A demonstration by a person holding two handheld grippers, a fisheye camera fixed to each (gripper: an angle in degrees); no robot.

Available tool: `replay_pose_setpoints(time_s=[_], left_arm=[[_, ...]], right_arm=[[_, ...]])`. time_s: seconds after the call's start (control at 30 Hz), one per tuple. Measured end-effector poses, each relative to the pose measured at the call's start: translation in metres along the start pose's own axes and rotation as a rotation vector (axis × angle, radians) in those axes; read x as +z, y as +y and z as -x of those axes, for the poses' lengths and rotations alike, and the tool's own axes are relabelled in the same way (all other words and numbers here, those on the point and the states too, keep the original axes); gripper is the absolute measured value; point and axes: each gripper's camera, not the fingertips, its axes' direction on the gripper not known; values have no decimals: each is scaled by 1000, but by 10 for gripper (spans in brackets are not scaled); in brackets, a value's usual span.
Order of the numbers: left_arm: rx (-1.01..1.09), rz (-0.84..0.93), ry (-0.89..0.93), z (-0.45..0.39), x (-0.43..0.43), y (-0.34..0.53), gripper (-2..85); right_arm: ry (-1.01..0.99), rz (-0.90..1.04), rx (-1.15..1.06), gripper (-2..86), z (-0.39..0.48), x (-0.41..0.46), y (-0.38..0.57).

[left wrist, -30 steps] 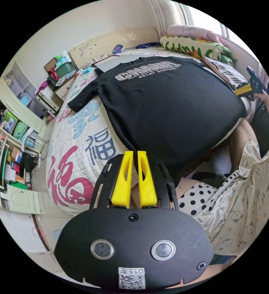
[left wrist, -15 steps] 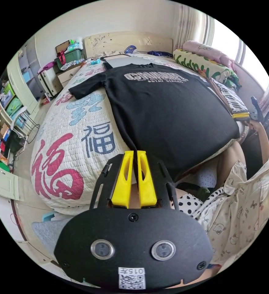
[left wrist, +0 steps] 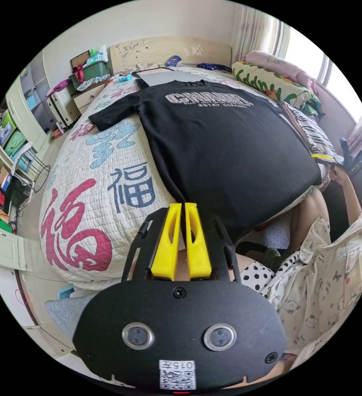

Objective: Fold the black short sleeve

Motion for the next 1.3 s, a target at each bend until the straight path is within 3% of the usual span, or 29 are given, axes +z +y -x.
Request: replay_pose_setpoints(time_s=[0.4,0.6,0.8,1.0,1.17,1.3], left_arm=[[117,29,-54,-17,21,-9,9],[97,61,7,-11,34,-14,10],[125,23,-81,-22,6,-25,1],[135,-188,-45,-47,-23,-78,-5],[269,-296,131,-113,9,-163,5],[338,-320,252,-165,47,-240,31]], right_arm=[[-34,-21,18,12,-2,-74,-25],[-290,-123,211,48,-49,-123,-23],[-228,-527,343,67,-81,-220,-19],[-72,-513,505,86,-115,-240,-157],[-49,-363,880,121,-213,-188,-278],[-4,-406,946,92,-218,-183,-287]])
